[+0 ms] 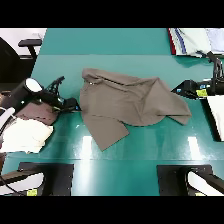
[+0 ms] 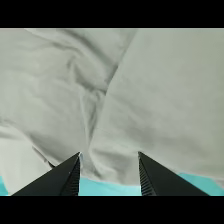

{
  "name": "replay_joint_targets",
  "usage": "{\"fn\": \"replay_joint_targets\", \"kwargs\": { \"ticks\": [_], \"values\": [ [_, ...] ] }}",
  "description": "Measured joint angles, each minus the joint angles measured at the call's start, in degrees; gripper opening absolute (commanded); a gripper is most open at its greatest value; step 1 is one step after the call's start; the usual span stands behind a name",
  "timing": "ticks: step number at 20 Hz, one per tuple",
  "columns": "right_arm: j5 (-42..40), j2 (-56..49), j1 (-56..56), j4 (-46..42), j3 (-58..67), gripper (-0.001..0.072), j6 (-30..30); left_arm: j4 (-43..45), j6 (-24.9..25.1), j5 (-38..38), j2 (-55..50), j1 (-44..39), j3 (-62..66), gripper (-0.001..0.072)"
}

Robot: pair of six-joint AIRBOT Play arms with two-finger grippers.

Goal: Fold the shirts.

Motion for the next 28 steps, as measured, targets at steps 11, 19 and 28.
{"fn": "replay_joint_targets", "kwargs": {
  "ticks": [11,19,28],
  "values": [
    [4.9,1.1,-5.3,1.0,-1.2,0.0407,-0.1,-4.1,-0.3,12.8,0.7,-7.9,-6.5,0.0026],
    [8.0,4.4,-25.0,-7.3,-12.2,0.041,0.1,-4.8,0.0,9.9,0.8,-8.4,0.0,0.0026],
    [-1.3,-3.7,-33.8,2.5,-28.2,0.0408,-4.2,-4.9,0.3,9.2,0.8,-8.4,1.9,0.0026]
  ]
}}
